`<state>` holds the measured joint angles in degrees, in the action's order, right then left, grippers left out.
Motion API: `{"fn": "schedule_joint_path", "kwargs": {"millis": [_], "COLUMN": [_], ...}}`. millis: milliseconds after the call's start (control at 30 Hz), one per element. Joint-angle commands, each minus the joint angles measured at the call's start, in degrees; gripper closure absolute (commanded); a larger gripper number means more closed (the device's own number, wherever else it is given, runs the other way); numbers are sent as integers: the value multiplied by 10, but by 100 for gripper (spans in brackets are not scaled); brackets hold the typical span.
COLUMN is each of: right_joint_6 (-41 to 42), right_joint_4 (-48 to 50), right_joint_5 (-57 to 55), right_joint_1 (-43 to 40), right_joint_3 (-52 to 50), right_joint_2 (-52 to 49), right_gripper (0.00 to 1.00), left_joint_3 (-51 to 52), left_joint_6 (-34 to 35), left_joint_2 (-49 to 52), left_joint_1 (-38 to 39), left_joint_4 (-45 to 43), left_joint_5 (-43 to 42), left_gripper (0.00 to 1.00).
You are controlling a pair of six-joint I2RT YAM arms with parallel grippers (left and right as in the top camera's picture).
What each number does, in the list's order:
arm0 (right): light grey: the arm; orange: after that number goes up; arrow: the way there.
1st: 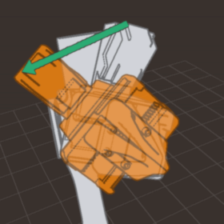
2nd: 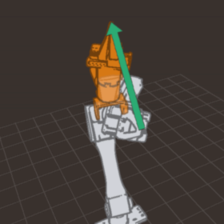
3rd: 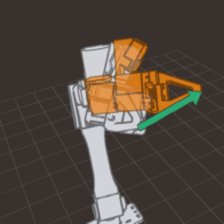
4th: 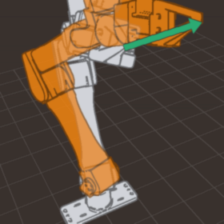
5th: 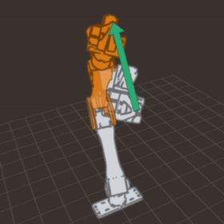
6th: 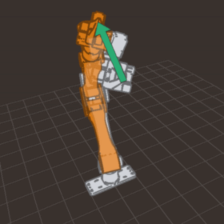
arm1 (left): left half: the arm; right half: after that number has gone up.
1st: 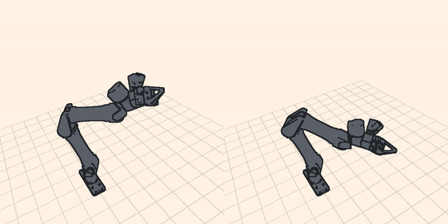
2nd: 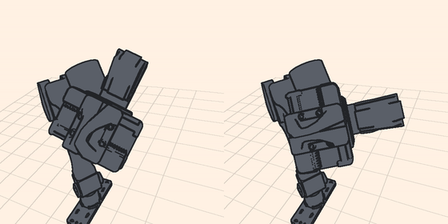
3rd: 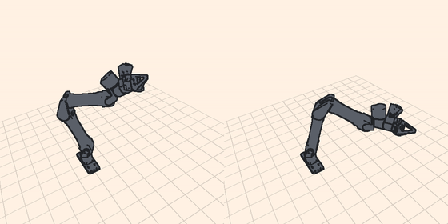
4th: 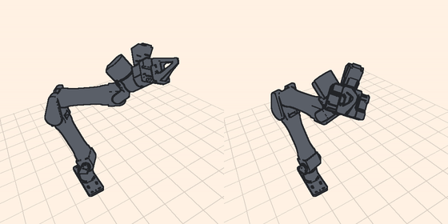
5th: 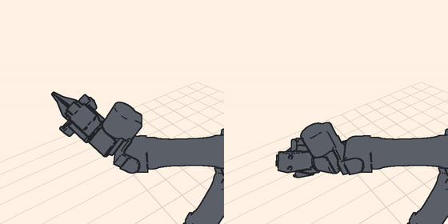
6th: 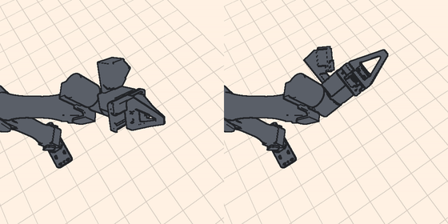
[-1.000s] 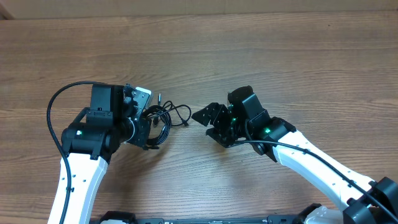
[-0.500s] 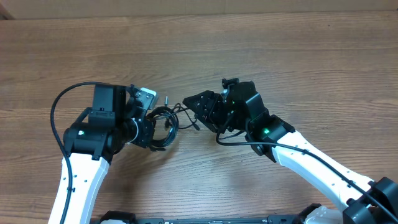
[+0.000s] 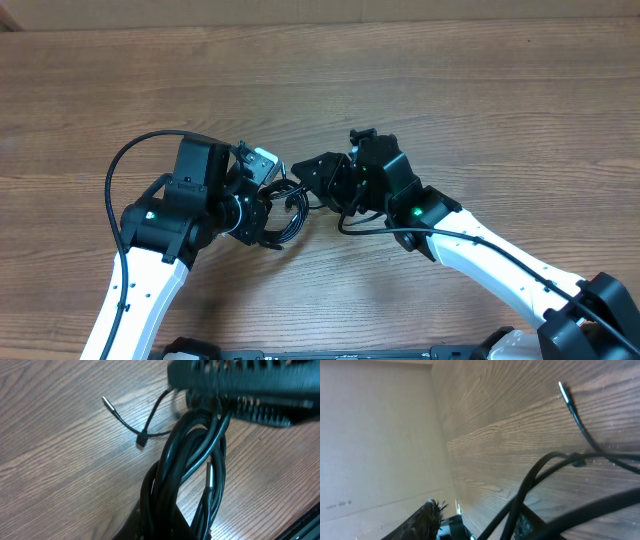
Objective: Untangle cables
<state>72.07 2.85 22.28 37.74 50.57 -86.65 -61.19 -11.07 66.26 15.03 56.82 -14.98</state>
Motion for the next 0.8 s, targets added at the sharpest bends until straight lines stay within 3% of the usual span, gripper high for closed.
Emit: {"fn": "schedule_joint_path", "kwargs": {"millis": [0,233,500,567,767], "right_joint_6": [2,2,2,1,-64], "right_joint_4": [3,-19,-21,-21,-38], "right_joint_5": [3,6,-9,-21,-59], "right_joint_1": [16,27,27,27,27], "right_joint_3": [3,3,3,3,3], "right_joint_2": [-3,-3,-3,-3,-3], "right_gripper": [57,58,90,96,96], "left_joint_3": [-14,-14,-14,-14,-14], "left_joint_6": [-11,-8,3,17,133], "left_joint_2": [-7,-7,-7,-7,-6], "left_joint_1": [4,4,4,4,3], "left_joint_4": [-12,-10,-11,-14,-22], "left_joint_5": [-9,46,44,44,61], "left_gripper": [96,96,96,96,95]}}
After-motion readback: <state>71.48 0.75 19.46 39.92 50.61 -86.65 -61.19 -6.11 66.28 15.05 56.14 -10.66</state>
